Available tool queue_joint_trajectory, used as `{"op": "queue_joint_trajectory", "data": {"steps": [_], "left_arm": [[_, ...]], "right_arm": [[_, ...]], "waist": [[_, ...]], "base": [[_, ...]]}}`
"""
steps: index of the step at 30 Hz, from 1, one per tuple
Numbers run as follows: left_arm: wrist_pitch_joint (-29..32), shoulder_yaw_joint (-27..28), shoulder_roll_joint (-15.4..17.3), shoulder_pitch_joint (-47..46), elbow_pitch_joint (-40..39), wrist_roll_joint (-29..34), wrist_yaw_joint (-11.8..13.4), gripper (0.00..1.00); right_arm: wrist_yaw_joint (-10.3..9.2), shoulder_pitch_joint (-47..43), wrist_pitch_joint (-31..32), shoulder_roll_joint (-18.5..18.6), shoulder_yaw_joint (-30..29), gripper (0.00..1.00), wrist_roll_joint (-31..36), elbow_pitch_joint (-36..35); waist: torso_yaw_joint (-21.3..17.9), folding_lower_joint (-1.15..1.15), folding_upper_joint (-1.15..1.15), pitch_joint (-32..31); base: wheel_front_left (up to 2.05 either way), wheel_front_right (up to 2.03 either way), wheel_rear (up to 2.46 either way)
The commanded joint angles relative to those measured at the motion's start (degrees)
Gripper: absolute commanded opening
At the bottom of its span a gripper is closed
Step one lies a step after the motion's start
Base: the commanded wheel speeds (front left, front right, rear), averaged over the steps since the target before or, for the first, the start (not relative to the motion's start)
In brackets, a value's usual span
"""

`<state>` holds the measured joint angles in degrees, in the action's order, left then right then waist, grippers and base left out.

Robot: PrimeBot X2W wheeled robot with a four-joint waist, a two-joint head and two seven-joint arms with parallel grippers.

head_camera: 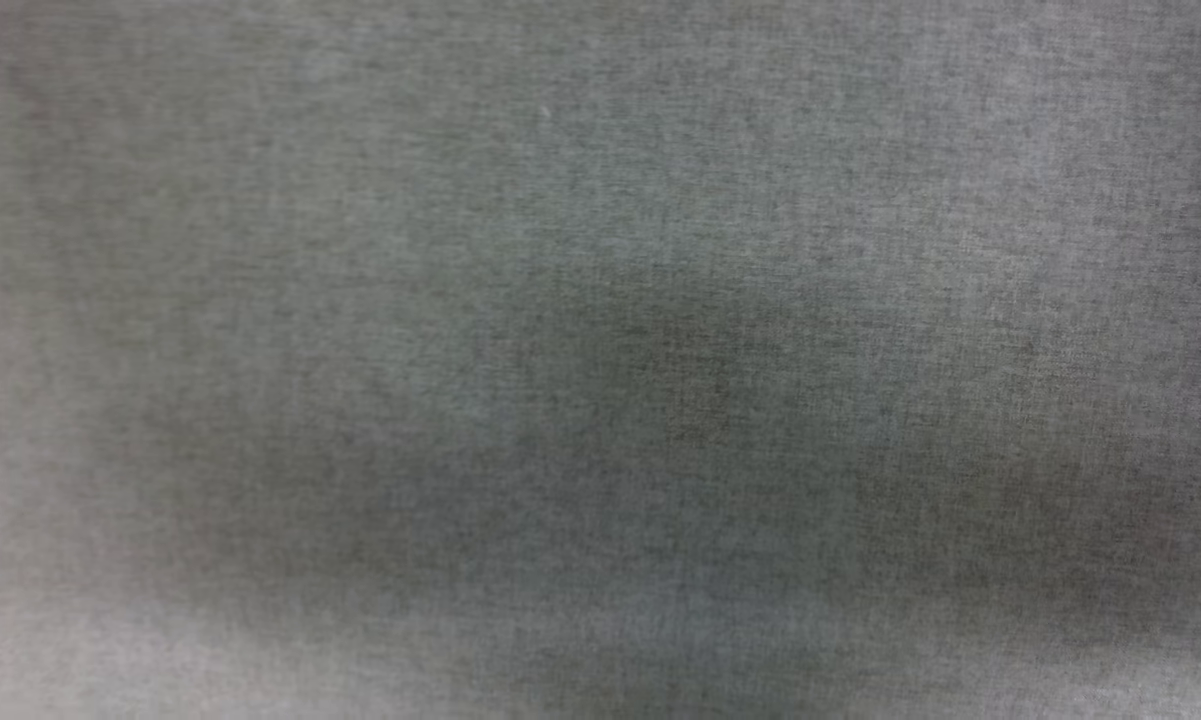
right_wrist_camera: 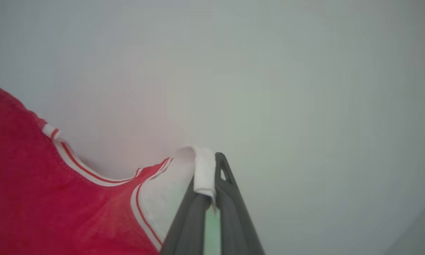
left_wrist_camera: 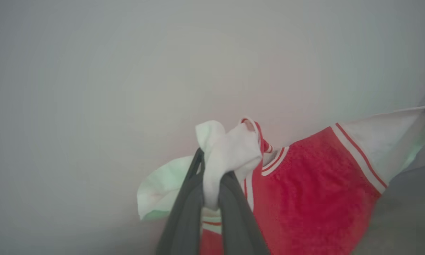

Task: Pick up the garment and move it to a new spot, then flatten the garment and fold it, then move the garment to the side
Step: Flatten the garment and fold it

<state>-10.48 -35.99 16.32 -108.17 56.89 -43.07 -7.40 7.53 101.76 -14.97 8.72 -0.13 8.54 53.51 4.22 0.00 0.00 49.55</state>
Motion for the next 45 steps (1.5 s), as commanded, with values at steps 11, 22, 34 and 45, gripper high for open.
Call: {"op": "queue_joint_trajectory", "data": {"steps": [11,22,34,45], "left_arm": [[8.1,-10.8,8.5,19.6,-9.2,-9.3,0.0,0.0],[7.1,-13.8,21.0,48.5,-26.2,-19.2,1.6,0.0],[-1.1,-10.2,33.5,80.4,-48.5,-29.4,16.0,0.0],[-4.3,-6.6,38.0,99.8,-64.1,-34.5,26.0,0.0]], "right_arm": [[-0.08,-18.6,-0.2,6.7,17.5,0.0,-18.1,-3.6],[-0.07,-52.6,0.0,22.9,26.2,0.0,-30.8,-26.3],[-0.09,-90.5,6.9,28.2,12.2,0.0,-27.9,-48.2],[-0.1,-110.4,14.5,26.8,2.8,0.0,-27.3,-60.8]], "waist": [[-0.3,0.0,0.0,-18.1],[-0.6,0.0,0.0,-31.7],[-1.6,0.0,0.0,-35.6],[-1.3,0.0,0.0,-34.8]], "base": [[0.0,0.0,0.0],[0.0,0.0,0.0],[0.0,0.0,0.0],[0.0,0.0,0.0]]}}
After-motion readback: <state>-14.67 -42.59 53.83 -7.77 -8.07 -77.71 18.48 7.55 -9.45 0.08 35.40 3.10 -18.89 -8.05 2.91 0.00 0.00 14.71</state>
